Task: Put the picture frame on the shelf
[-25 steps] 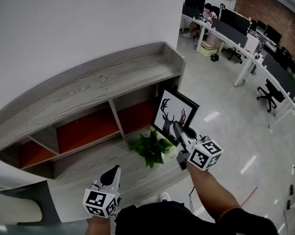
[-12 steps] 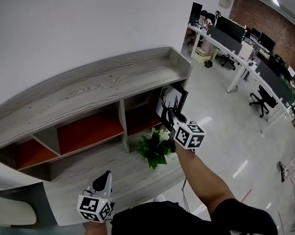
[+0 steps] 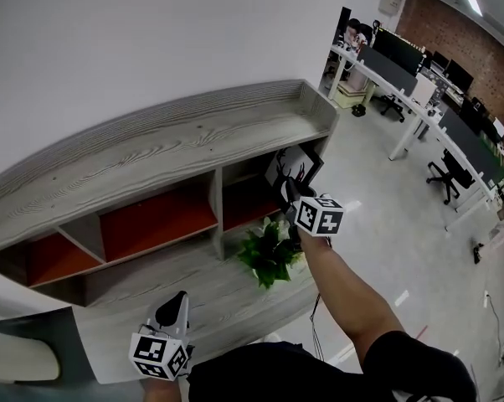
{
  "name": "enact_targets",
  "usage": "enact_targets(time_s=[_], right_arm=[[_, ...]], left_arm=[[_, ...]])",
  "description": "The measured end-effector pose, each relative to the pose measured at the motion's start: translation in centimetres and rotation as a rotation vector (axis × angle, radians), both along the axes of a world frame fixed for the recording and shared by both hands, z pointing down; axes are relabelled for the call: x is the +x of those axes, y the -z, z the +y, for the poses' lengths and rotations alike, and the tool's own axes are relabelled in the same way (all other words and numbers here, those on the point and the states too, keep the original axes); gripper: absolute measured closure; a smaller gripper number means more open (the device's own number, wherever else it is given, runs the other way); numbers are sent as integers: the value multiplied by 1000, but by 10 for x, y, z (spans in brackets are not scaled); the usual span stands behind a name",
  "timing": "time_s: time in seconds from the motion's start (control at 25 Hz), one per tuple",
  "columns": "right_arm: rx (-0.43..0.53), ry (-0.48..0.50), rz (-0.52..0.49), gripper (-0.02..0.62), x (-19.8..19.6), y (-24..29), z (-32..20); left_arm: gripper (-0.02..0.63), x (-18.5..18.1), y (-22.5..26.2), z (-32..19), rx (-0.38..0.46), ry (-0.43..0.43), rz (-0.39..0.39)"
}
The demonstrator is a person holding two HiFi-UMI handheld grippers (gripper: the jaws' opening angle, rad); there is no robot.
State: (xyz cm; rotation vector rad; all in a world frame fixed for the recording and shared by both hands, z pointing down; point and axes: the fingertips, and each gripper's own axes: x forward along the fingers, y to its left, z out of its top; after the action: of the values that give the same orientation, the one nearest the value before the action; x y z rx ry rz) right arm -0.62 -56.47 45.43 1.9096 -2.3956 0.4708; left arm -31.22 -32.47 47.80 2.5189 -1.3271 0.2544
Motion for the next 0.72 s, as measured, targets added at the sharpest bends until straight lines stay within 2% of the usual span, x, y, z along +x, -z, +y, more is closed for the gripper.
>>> enact_targets(time_s=[0.24, 0.56, 0.64, 0.72], right_arm=[[0, 11, 57, 572, -4, 0, -9], [2, -21, 120, 563, -4, -1, -12], [-14, -21, 134, 538, -7, -3, -12], [-24, -15, 136, 479, -10, -6, -9]], left_arm=[[597, 0, -4, -2, -9, 5, 1], [597, -1, -5, -2, -14, 13, 4], [597, -1, -6, -2, -16, 13, 7], [597, 0, -7, -1, -18, 12, 8]])
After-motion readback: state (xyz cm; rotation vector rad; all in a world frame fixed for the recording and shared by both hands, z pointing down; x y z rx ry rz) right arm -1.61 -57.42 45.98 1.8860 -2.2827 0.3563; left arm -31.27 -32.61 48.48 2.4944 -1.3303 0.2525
